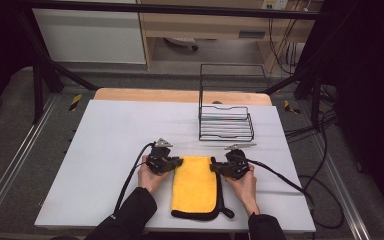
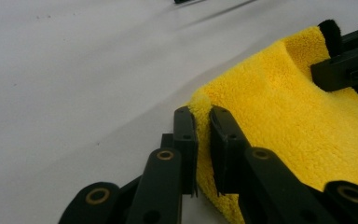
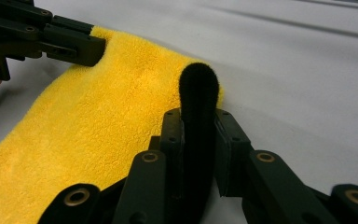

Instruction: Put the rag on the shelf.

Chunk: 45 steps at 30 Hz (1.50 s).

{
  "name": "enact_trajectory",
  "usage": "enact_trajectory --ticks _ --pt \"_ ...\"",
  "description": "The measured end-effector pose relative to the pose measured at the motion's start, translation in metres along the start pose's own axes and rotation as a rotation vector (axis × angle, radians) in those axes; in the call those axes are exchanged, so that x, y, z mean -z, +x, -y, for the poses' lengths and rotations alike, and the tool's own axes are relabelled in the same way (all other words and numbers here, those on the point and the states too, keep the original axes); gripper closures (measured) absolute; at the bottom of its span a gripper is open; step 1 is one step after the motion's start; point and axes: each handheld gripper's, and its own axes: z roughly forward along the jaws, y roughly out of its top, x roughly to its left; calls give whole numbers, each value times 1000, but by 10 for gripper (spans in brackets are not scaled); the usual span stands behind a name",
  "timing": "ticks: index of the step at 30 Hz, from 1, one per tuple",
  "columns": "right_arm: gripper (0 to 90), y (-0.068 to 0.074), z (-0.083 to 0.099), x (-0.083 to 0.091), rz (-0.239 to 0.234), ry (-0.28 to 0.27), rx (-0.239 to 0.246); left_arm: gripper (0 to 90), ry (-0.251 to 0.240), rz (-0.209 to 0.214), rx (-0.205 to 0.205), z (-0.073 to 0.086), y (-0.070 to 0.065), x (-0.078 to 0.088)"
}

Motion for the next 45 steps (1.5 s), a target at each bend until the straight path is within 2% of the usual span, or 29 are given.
enact_trajectory --ticks 7,12,17,24,29,45 --pt "791 1 -1 4 -6 -8 -7 833 -27 -6 15 0 -1 5" --pt "792 3 -2 12 -28 -44 -8 835 -69 7 19 -3 -4 17" --pt "791 8 -2 20 -45 -87 8 835 -97 9 -3 -4 -8 28" --pt "790 12 -2 29 -68 -136 38 835 -132 33 2 -4 -11 39" --pt "790 19 -3 34 -55 -160 77 835 -152 25 -19 -5 -15 47" --pt "790 34 -8 55 -40 -257 135 834 -237 35 -47 -15 -27 74"
